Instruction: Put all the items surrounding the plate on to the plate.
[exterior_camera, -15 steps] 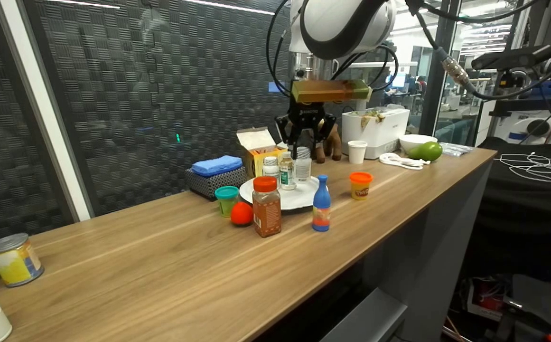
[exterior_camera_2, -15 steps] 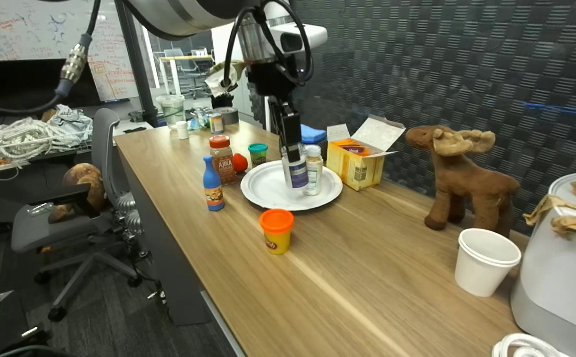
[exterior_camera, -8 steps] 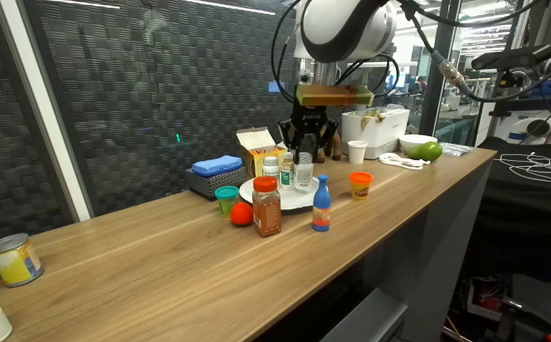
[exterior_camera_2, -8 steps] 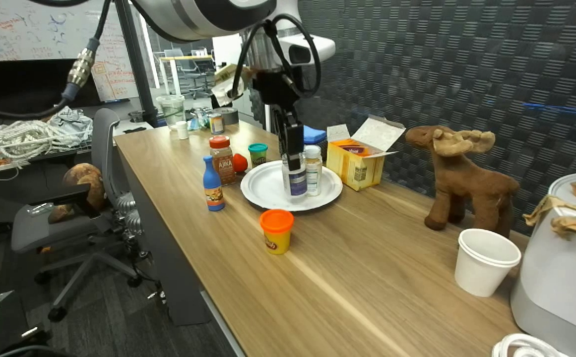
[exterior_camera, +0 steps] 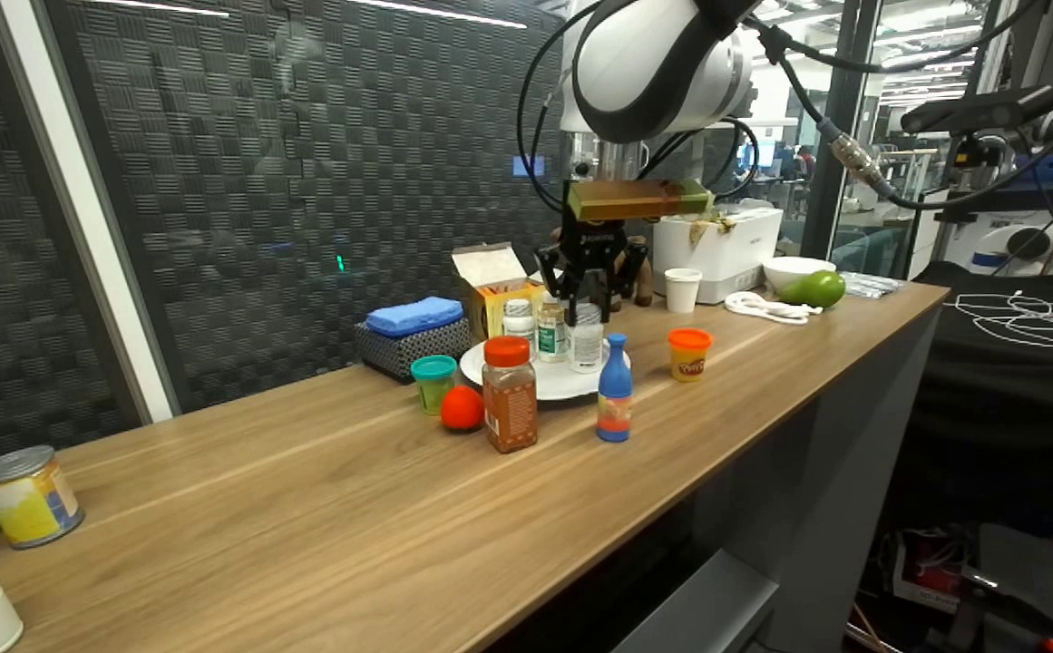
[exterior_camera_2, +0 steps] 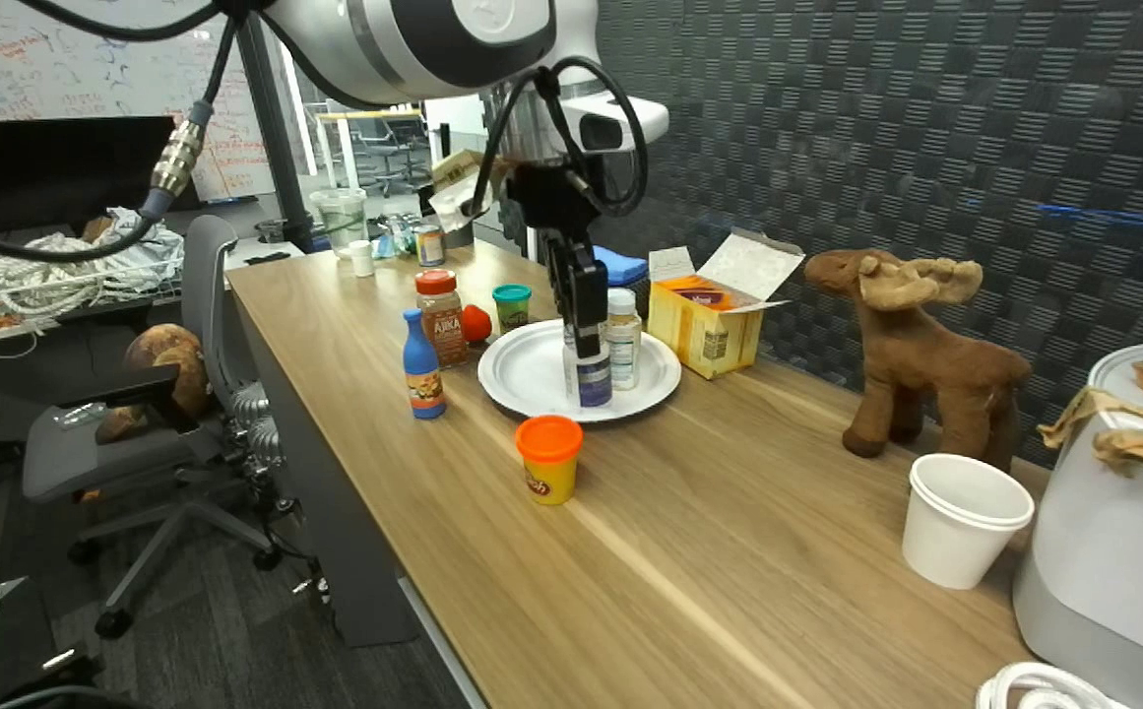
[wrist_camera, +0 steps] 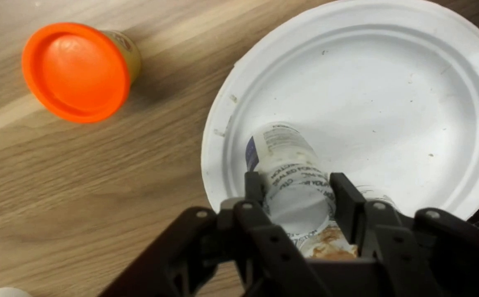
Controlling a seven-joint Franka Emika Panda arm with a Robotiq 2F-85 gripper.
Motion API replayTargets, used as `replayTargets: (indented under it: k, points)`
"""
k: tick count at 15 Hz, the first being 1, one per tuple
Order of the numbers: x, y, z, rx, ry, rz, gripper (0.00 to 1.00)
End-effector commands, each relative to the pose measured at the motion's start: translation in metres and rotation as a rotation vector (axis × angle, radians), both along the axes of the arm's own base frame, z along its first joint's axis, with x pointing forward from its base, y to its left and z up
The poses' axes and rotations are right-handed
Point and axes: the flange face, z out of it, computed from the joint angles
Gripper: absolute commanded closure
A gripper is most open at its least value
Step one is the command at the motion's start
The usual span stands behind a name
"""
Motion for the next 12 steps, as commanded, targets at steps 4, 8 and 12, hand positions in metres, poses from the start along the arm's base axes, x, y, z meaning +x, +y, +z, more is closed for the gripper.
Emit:
replayTargets:
  k: [4, 8, 12]
  points:
    - [-0.008, 0.01, 0.024, -0.06, -0.049, 0.033, 0.01]
    - [-0.026, 0.008, 0.055, -0.107, -0.103, 0.033, 0.0]
    - [-0.061, -0.007, 0.069, -0.108, -0.107, 0.018, 0.01]
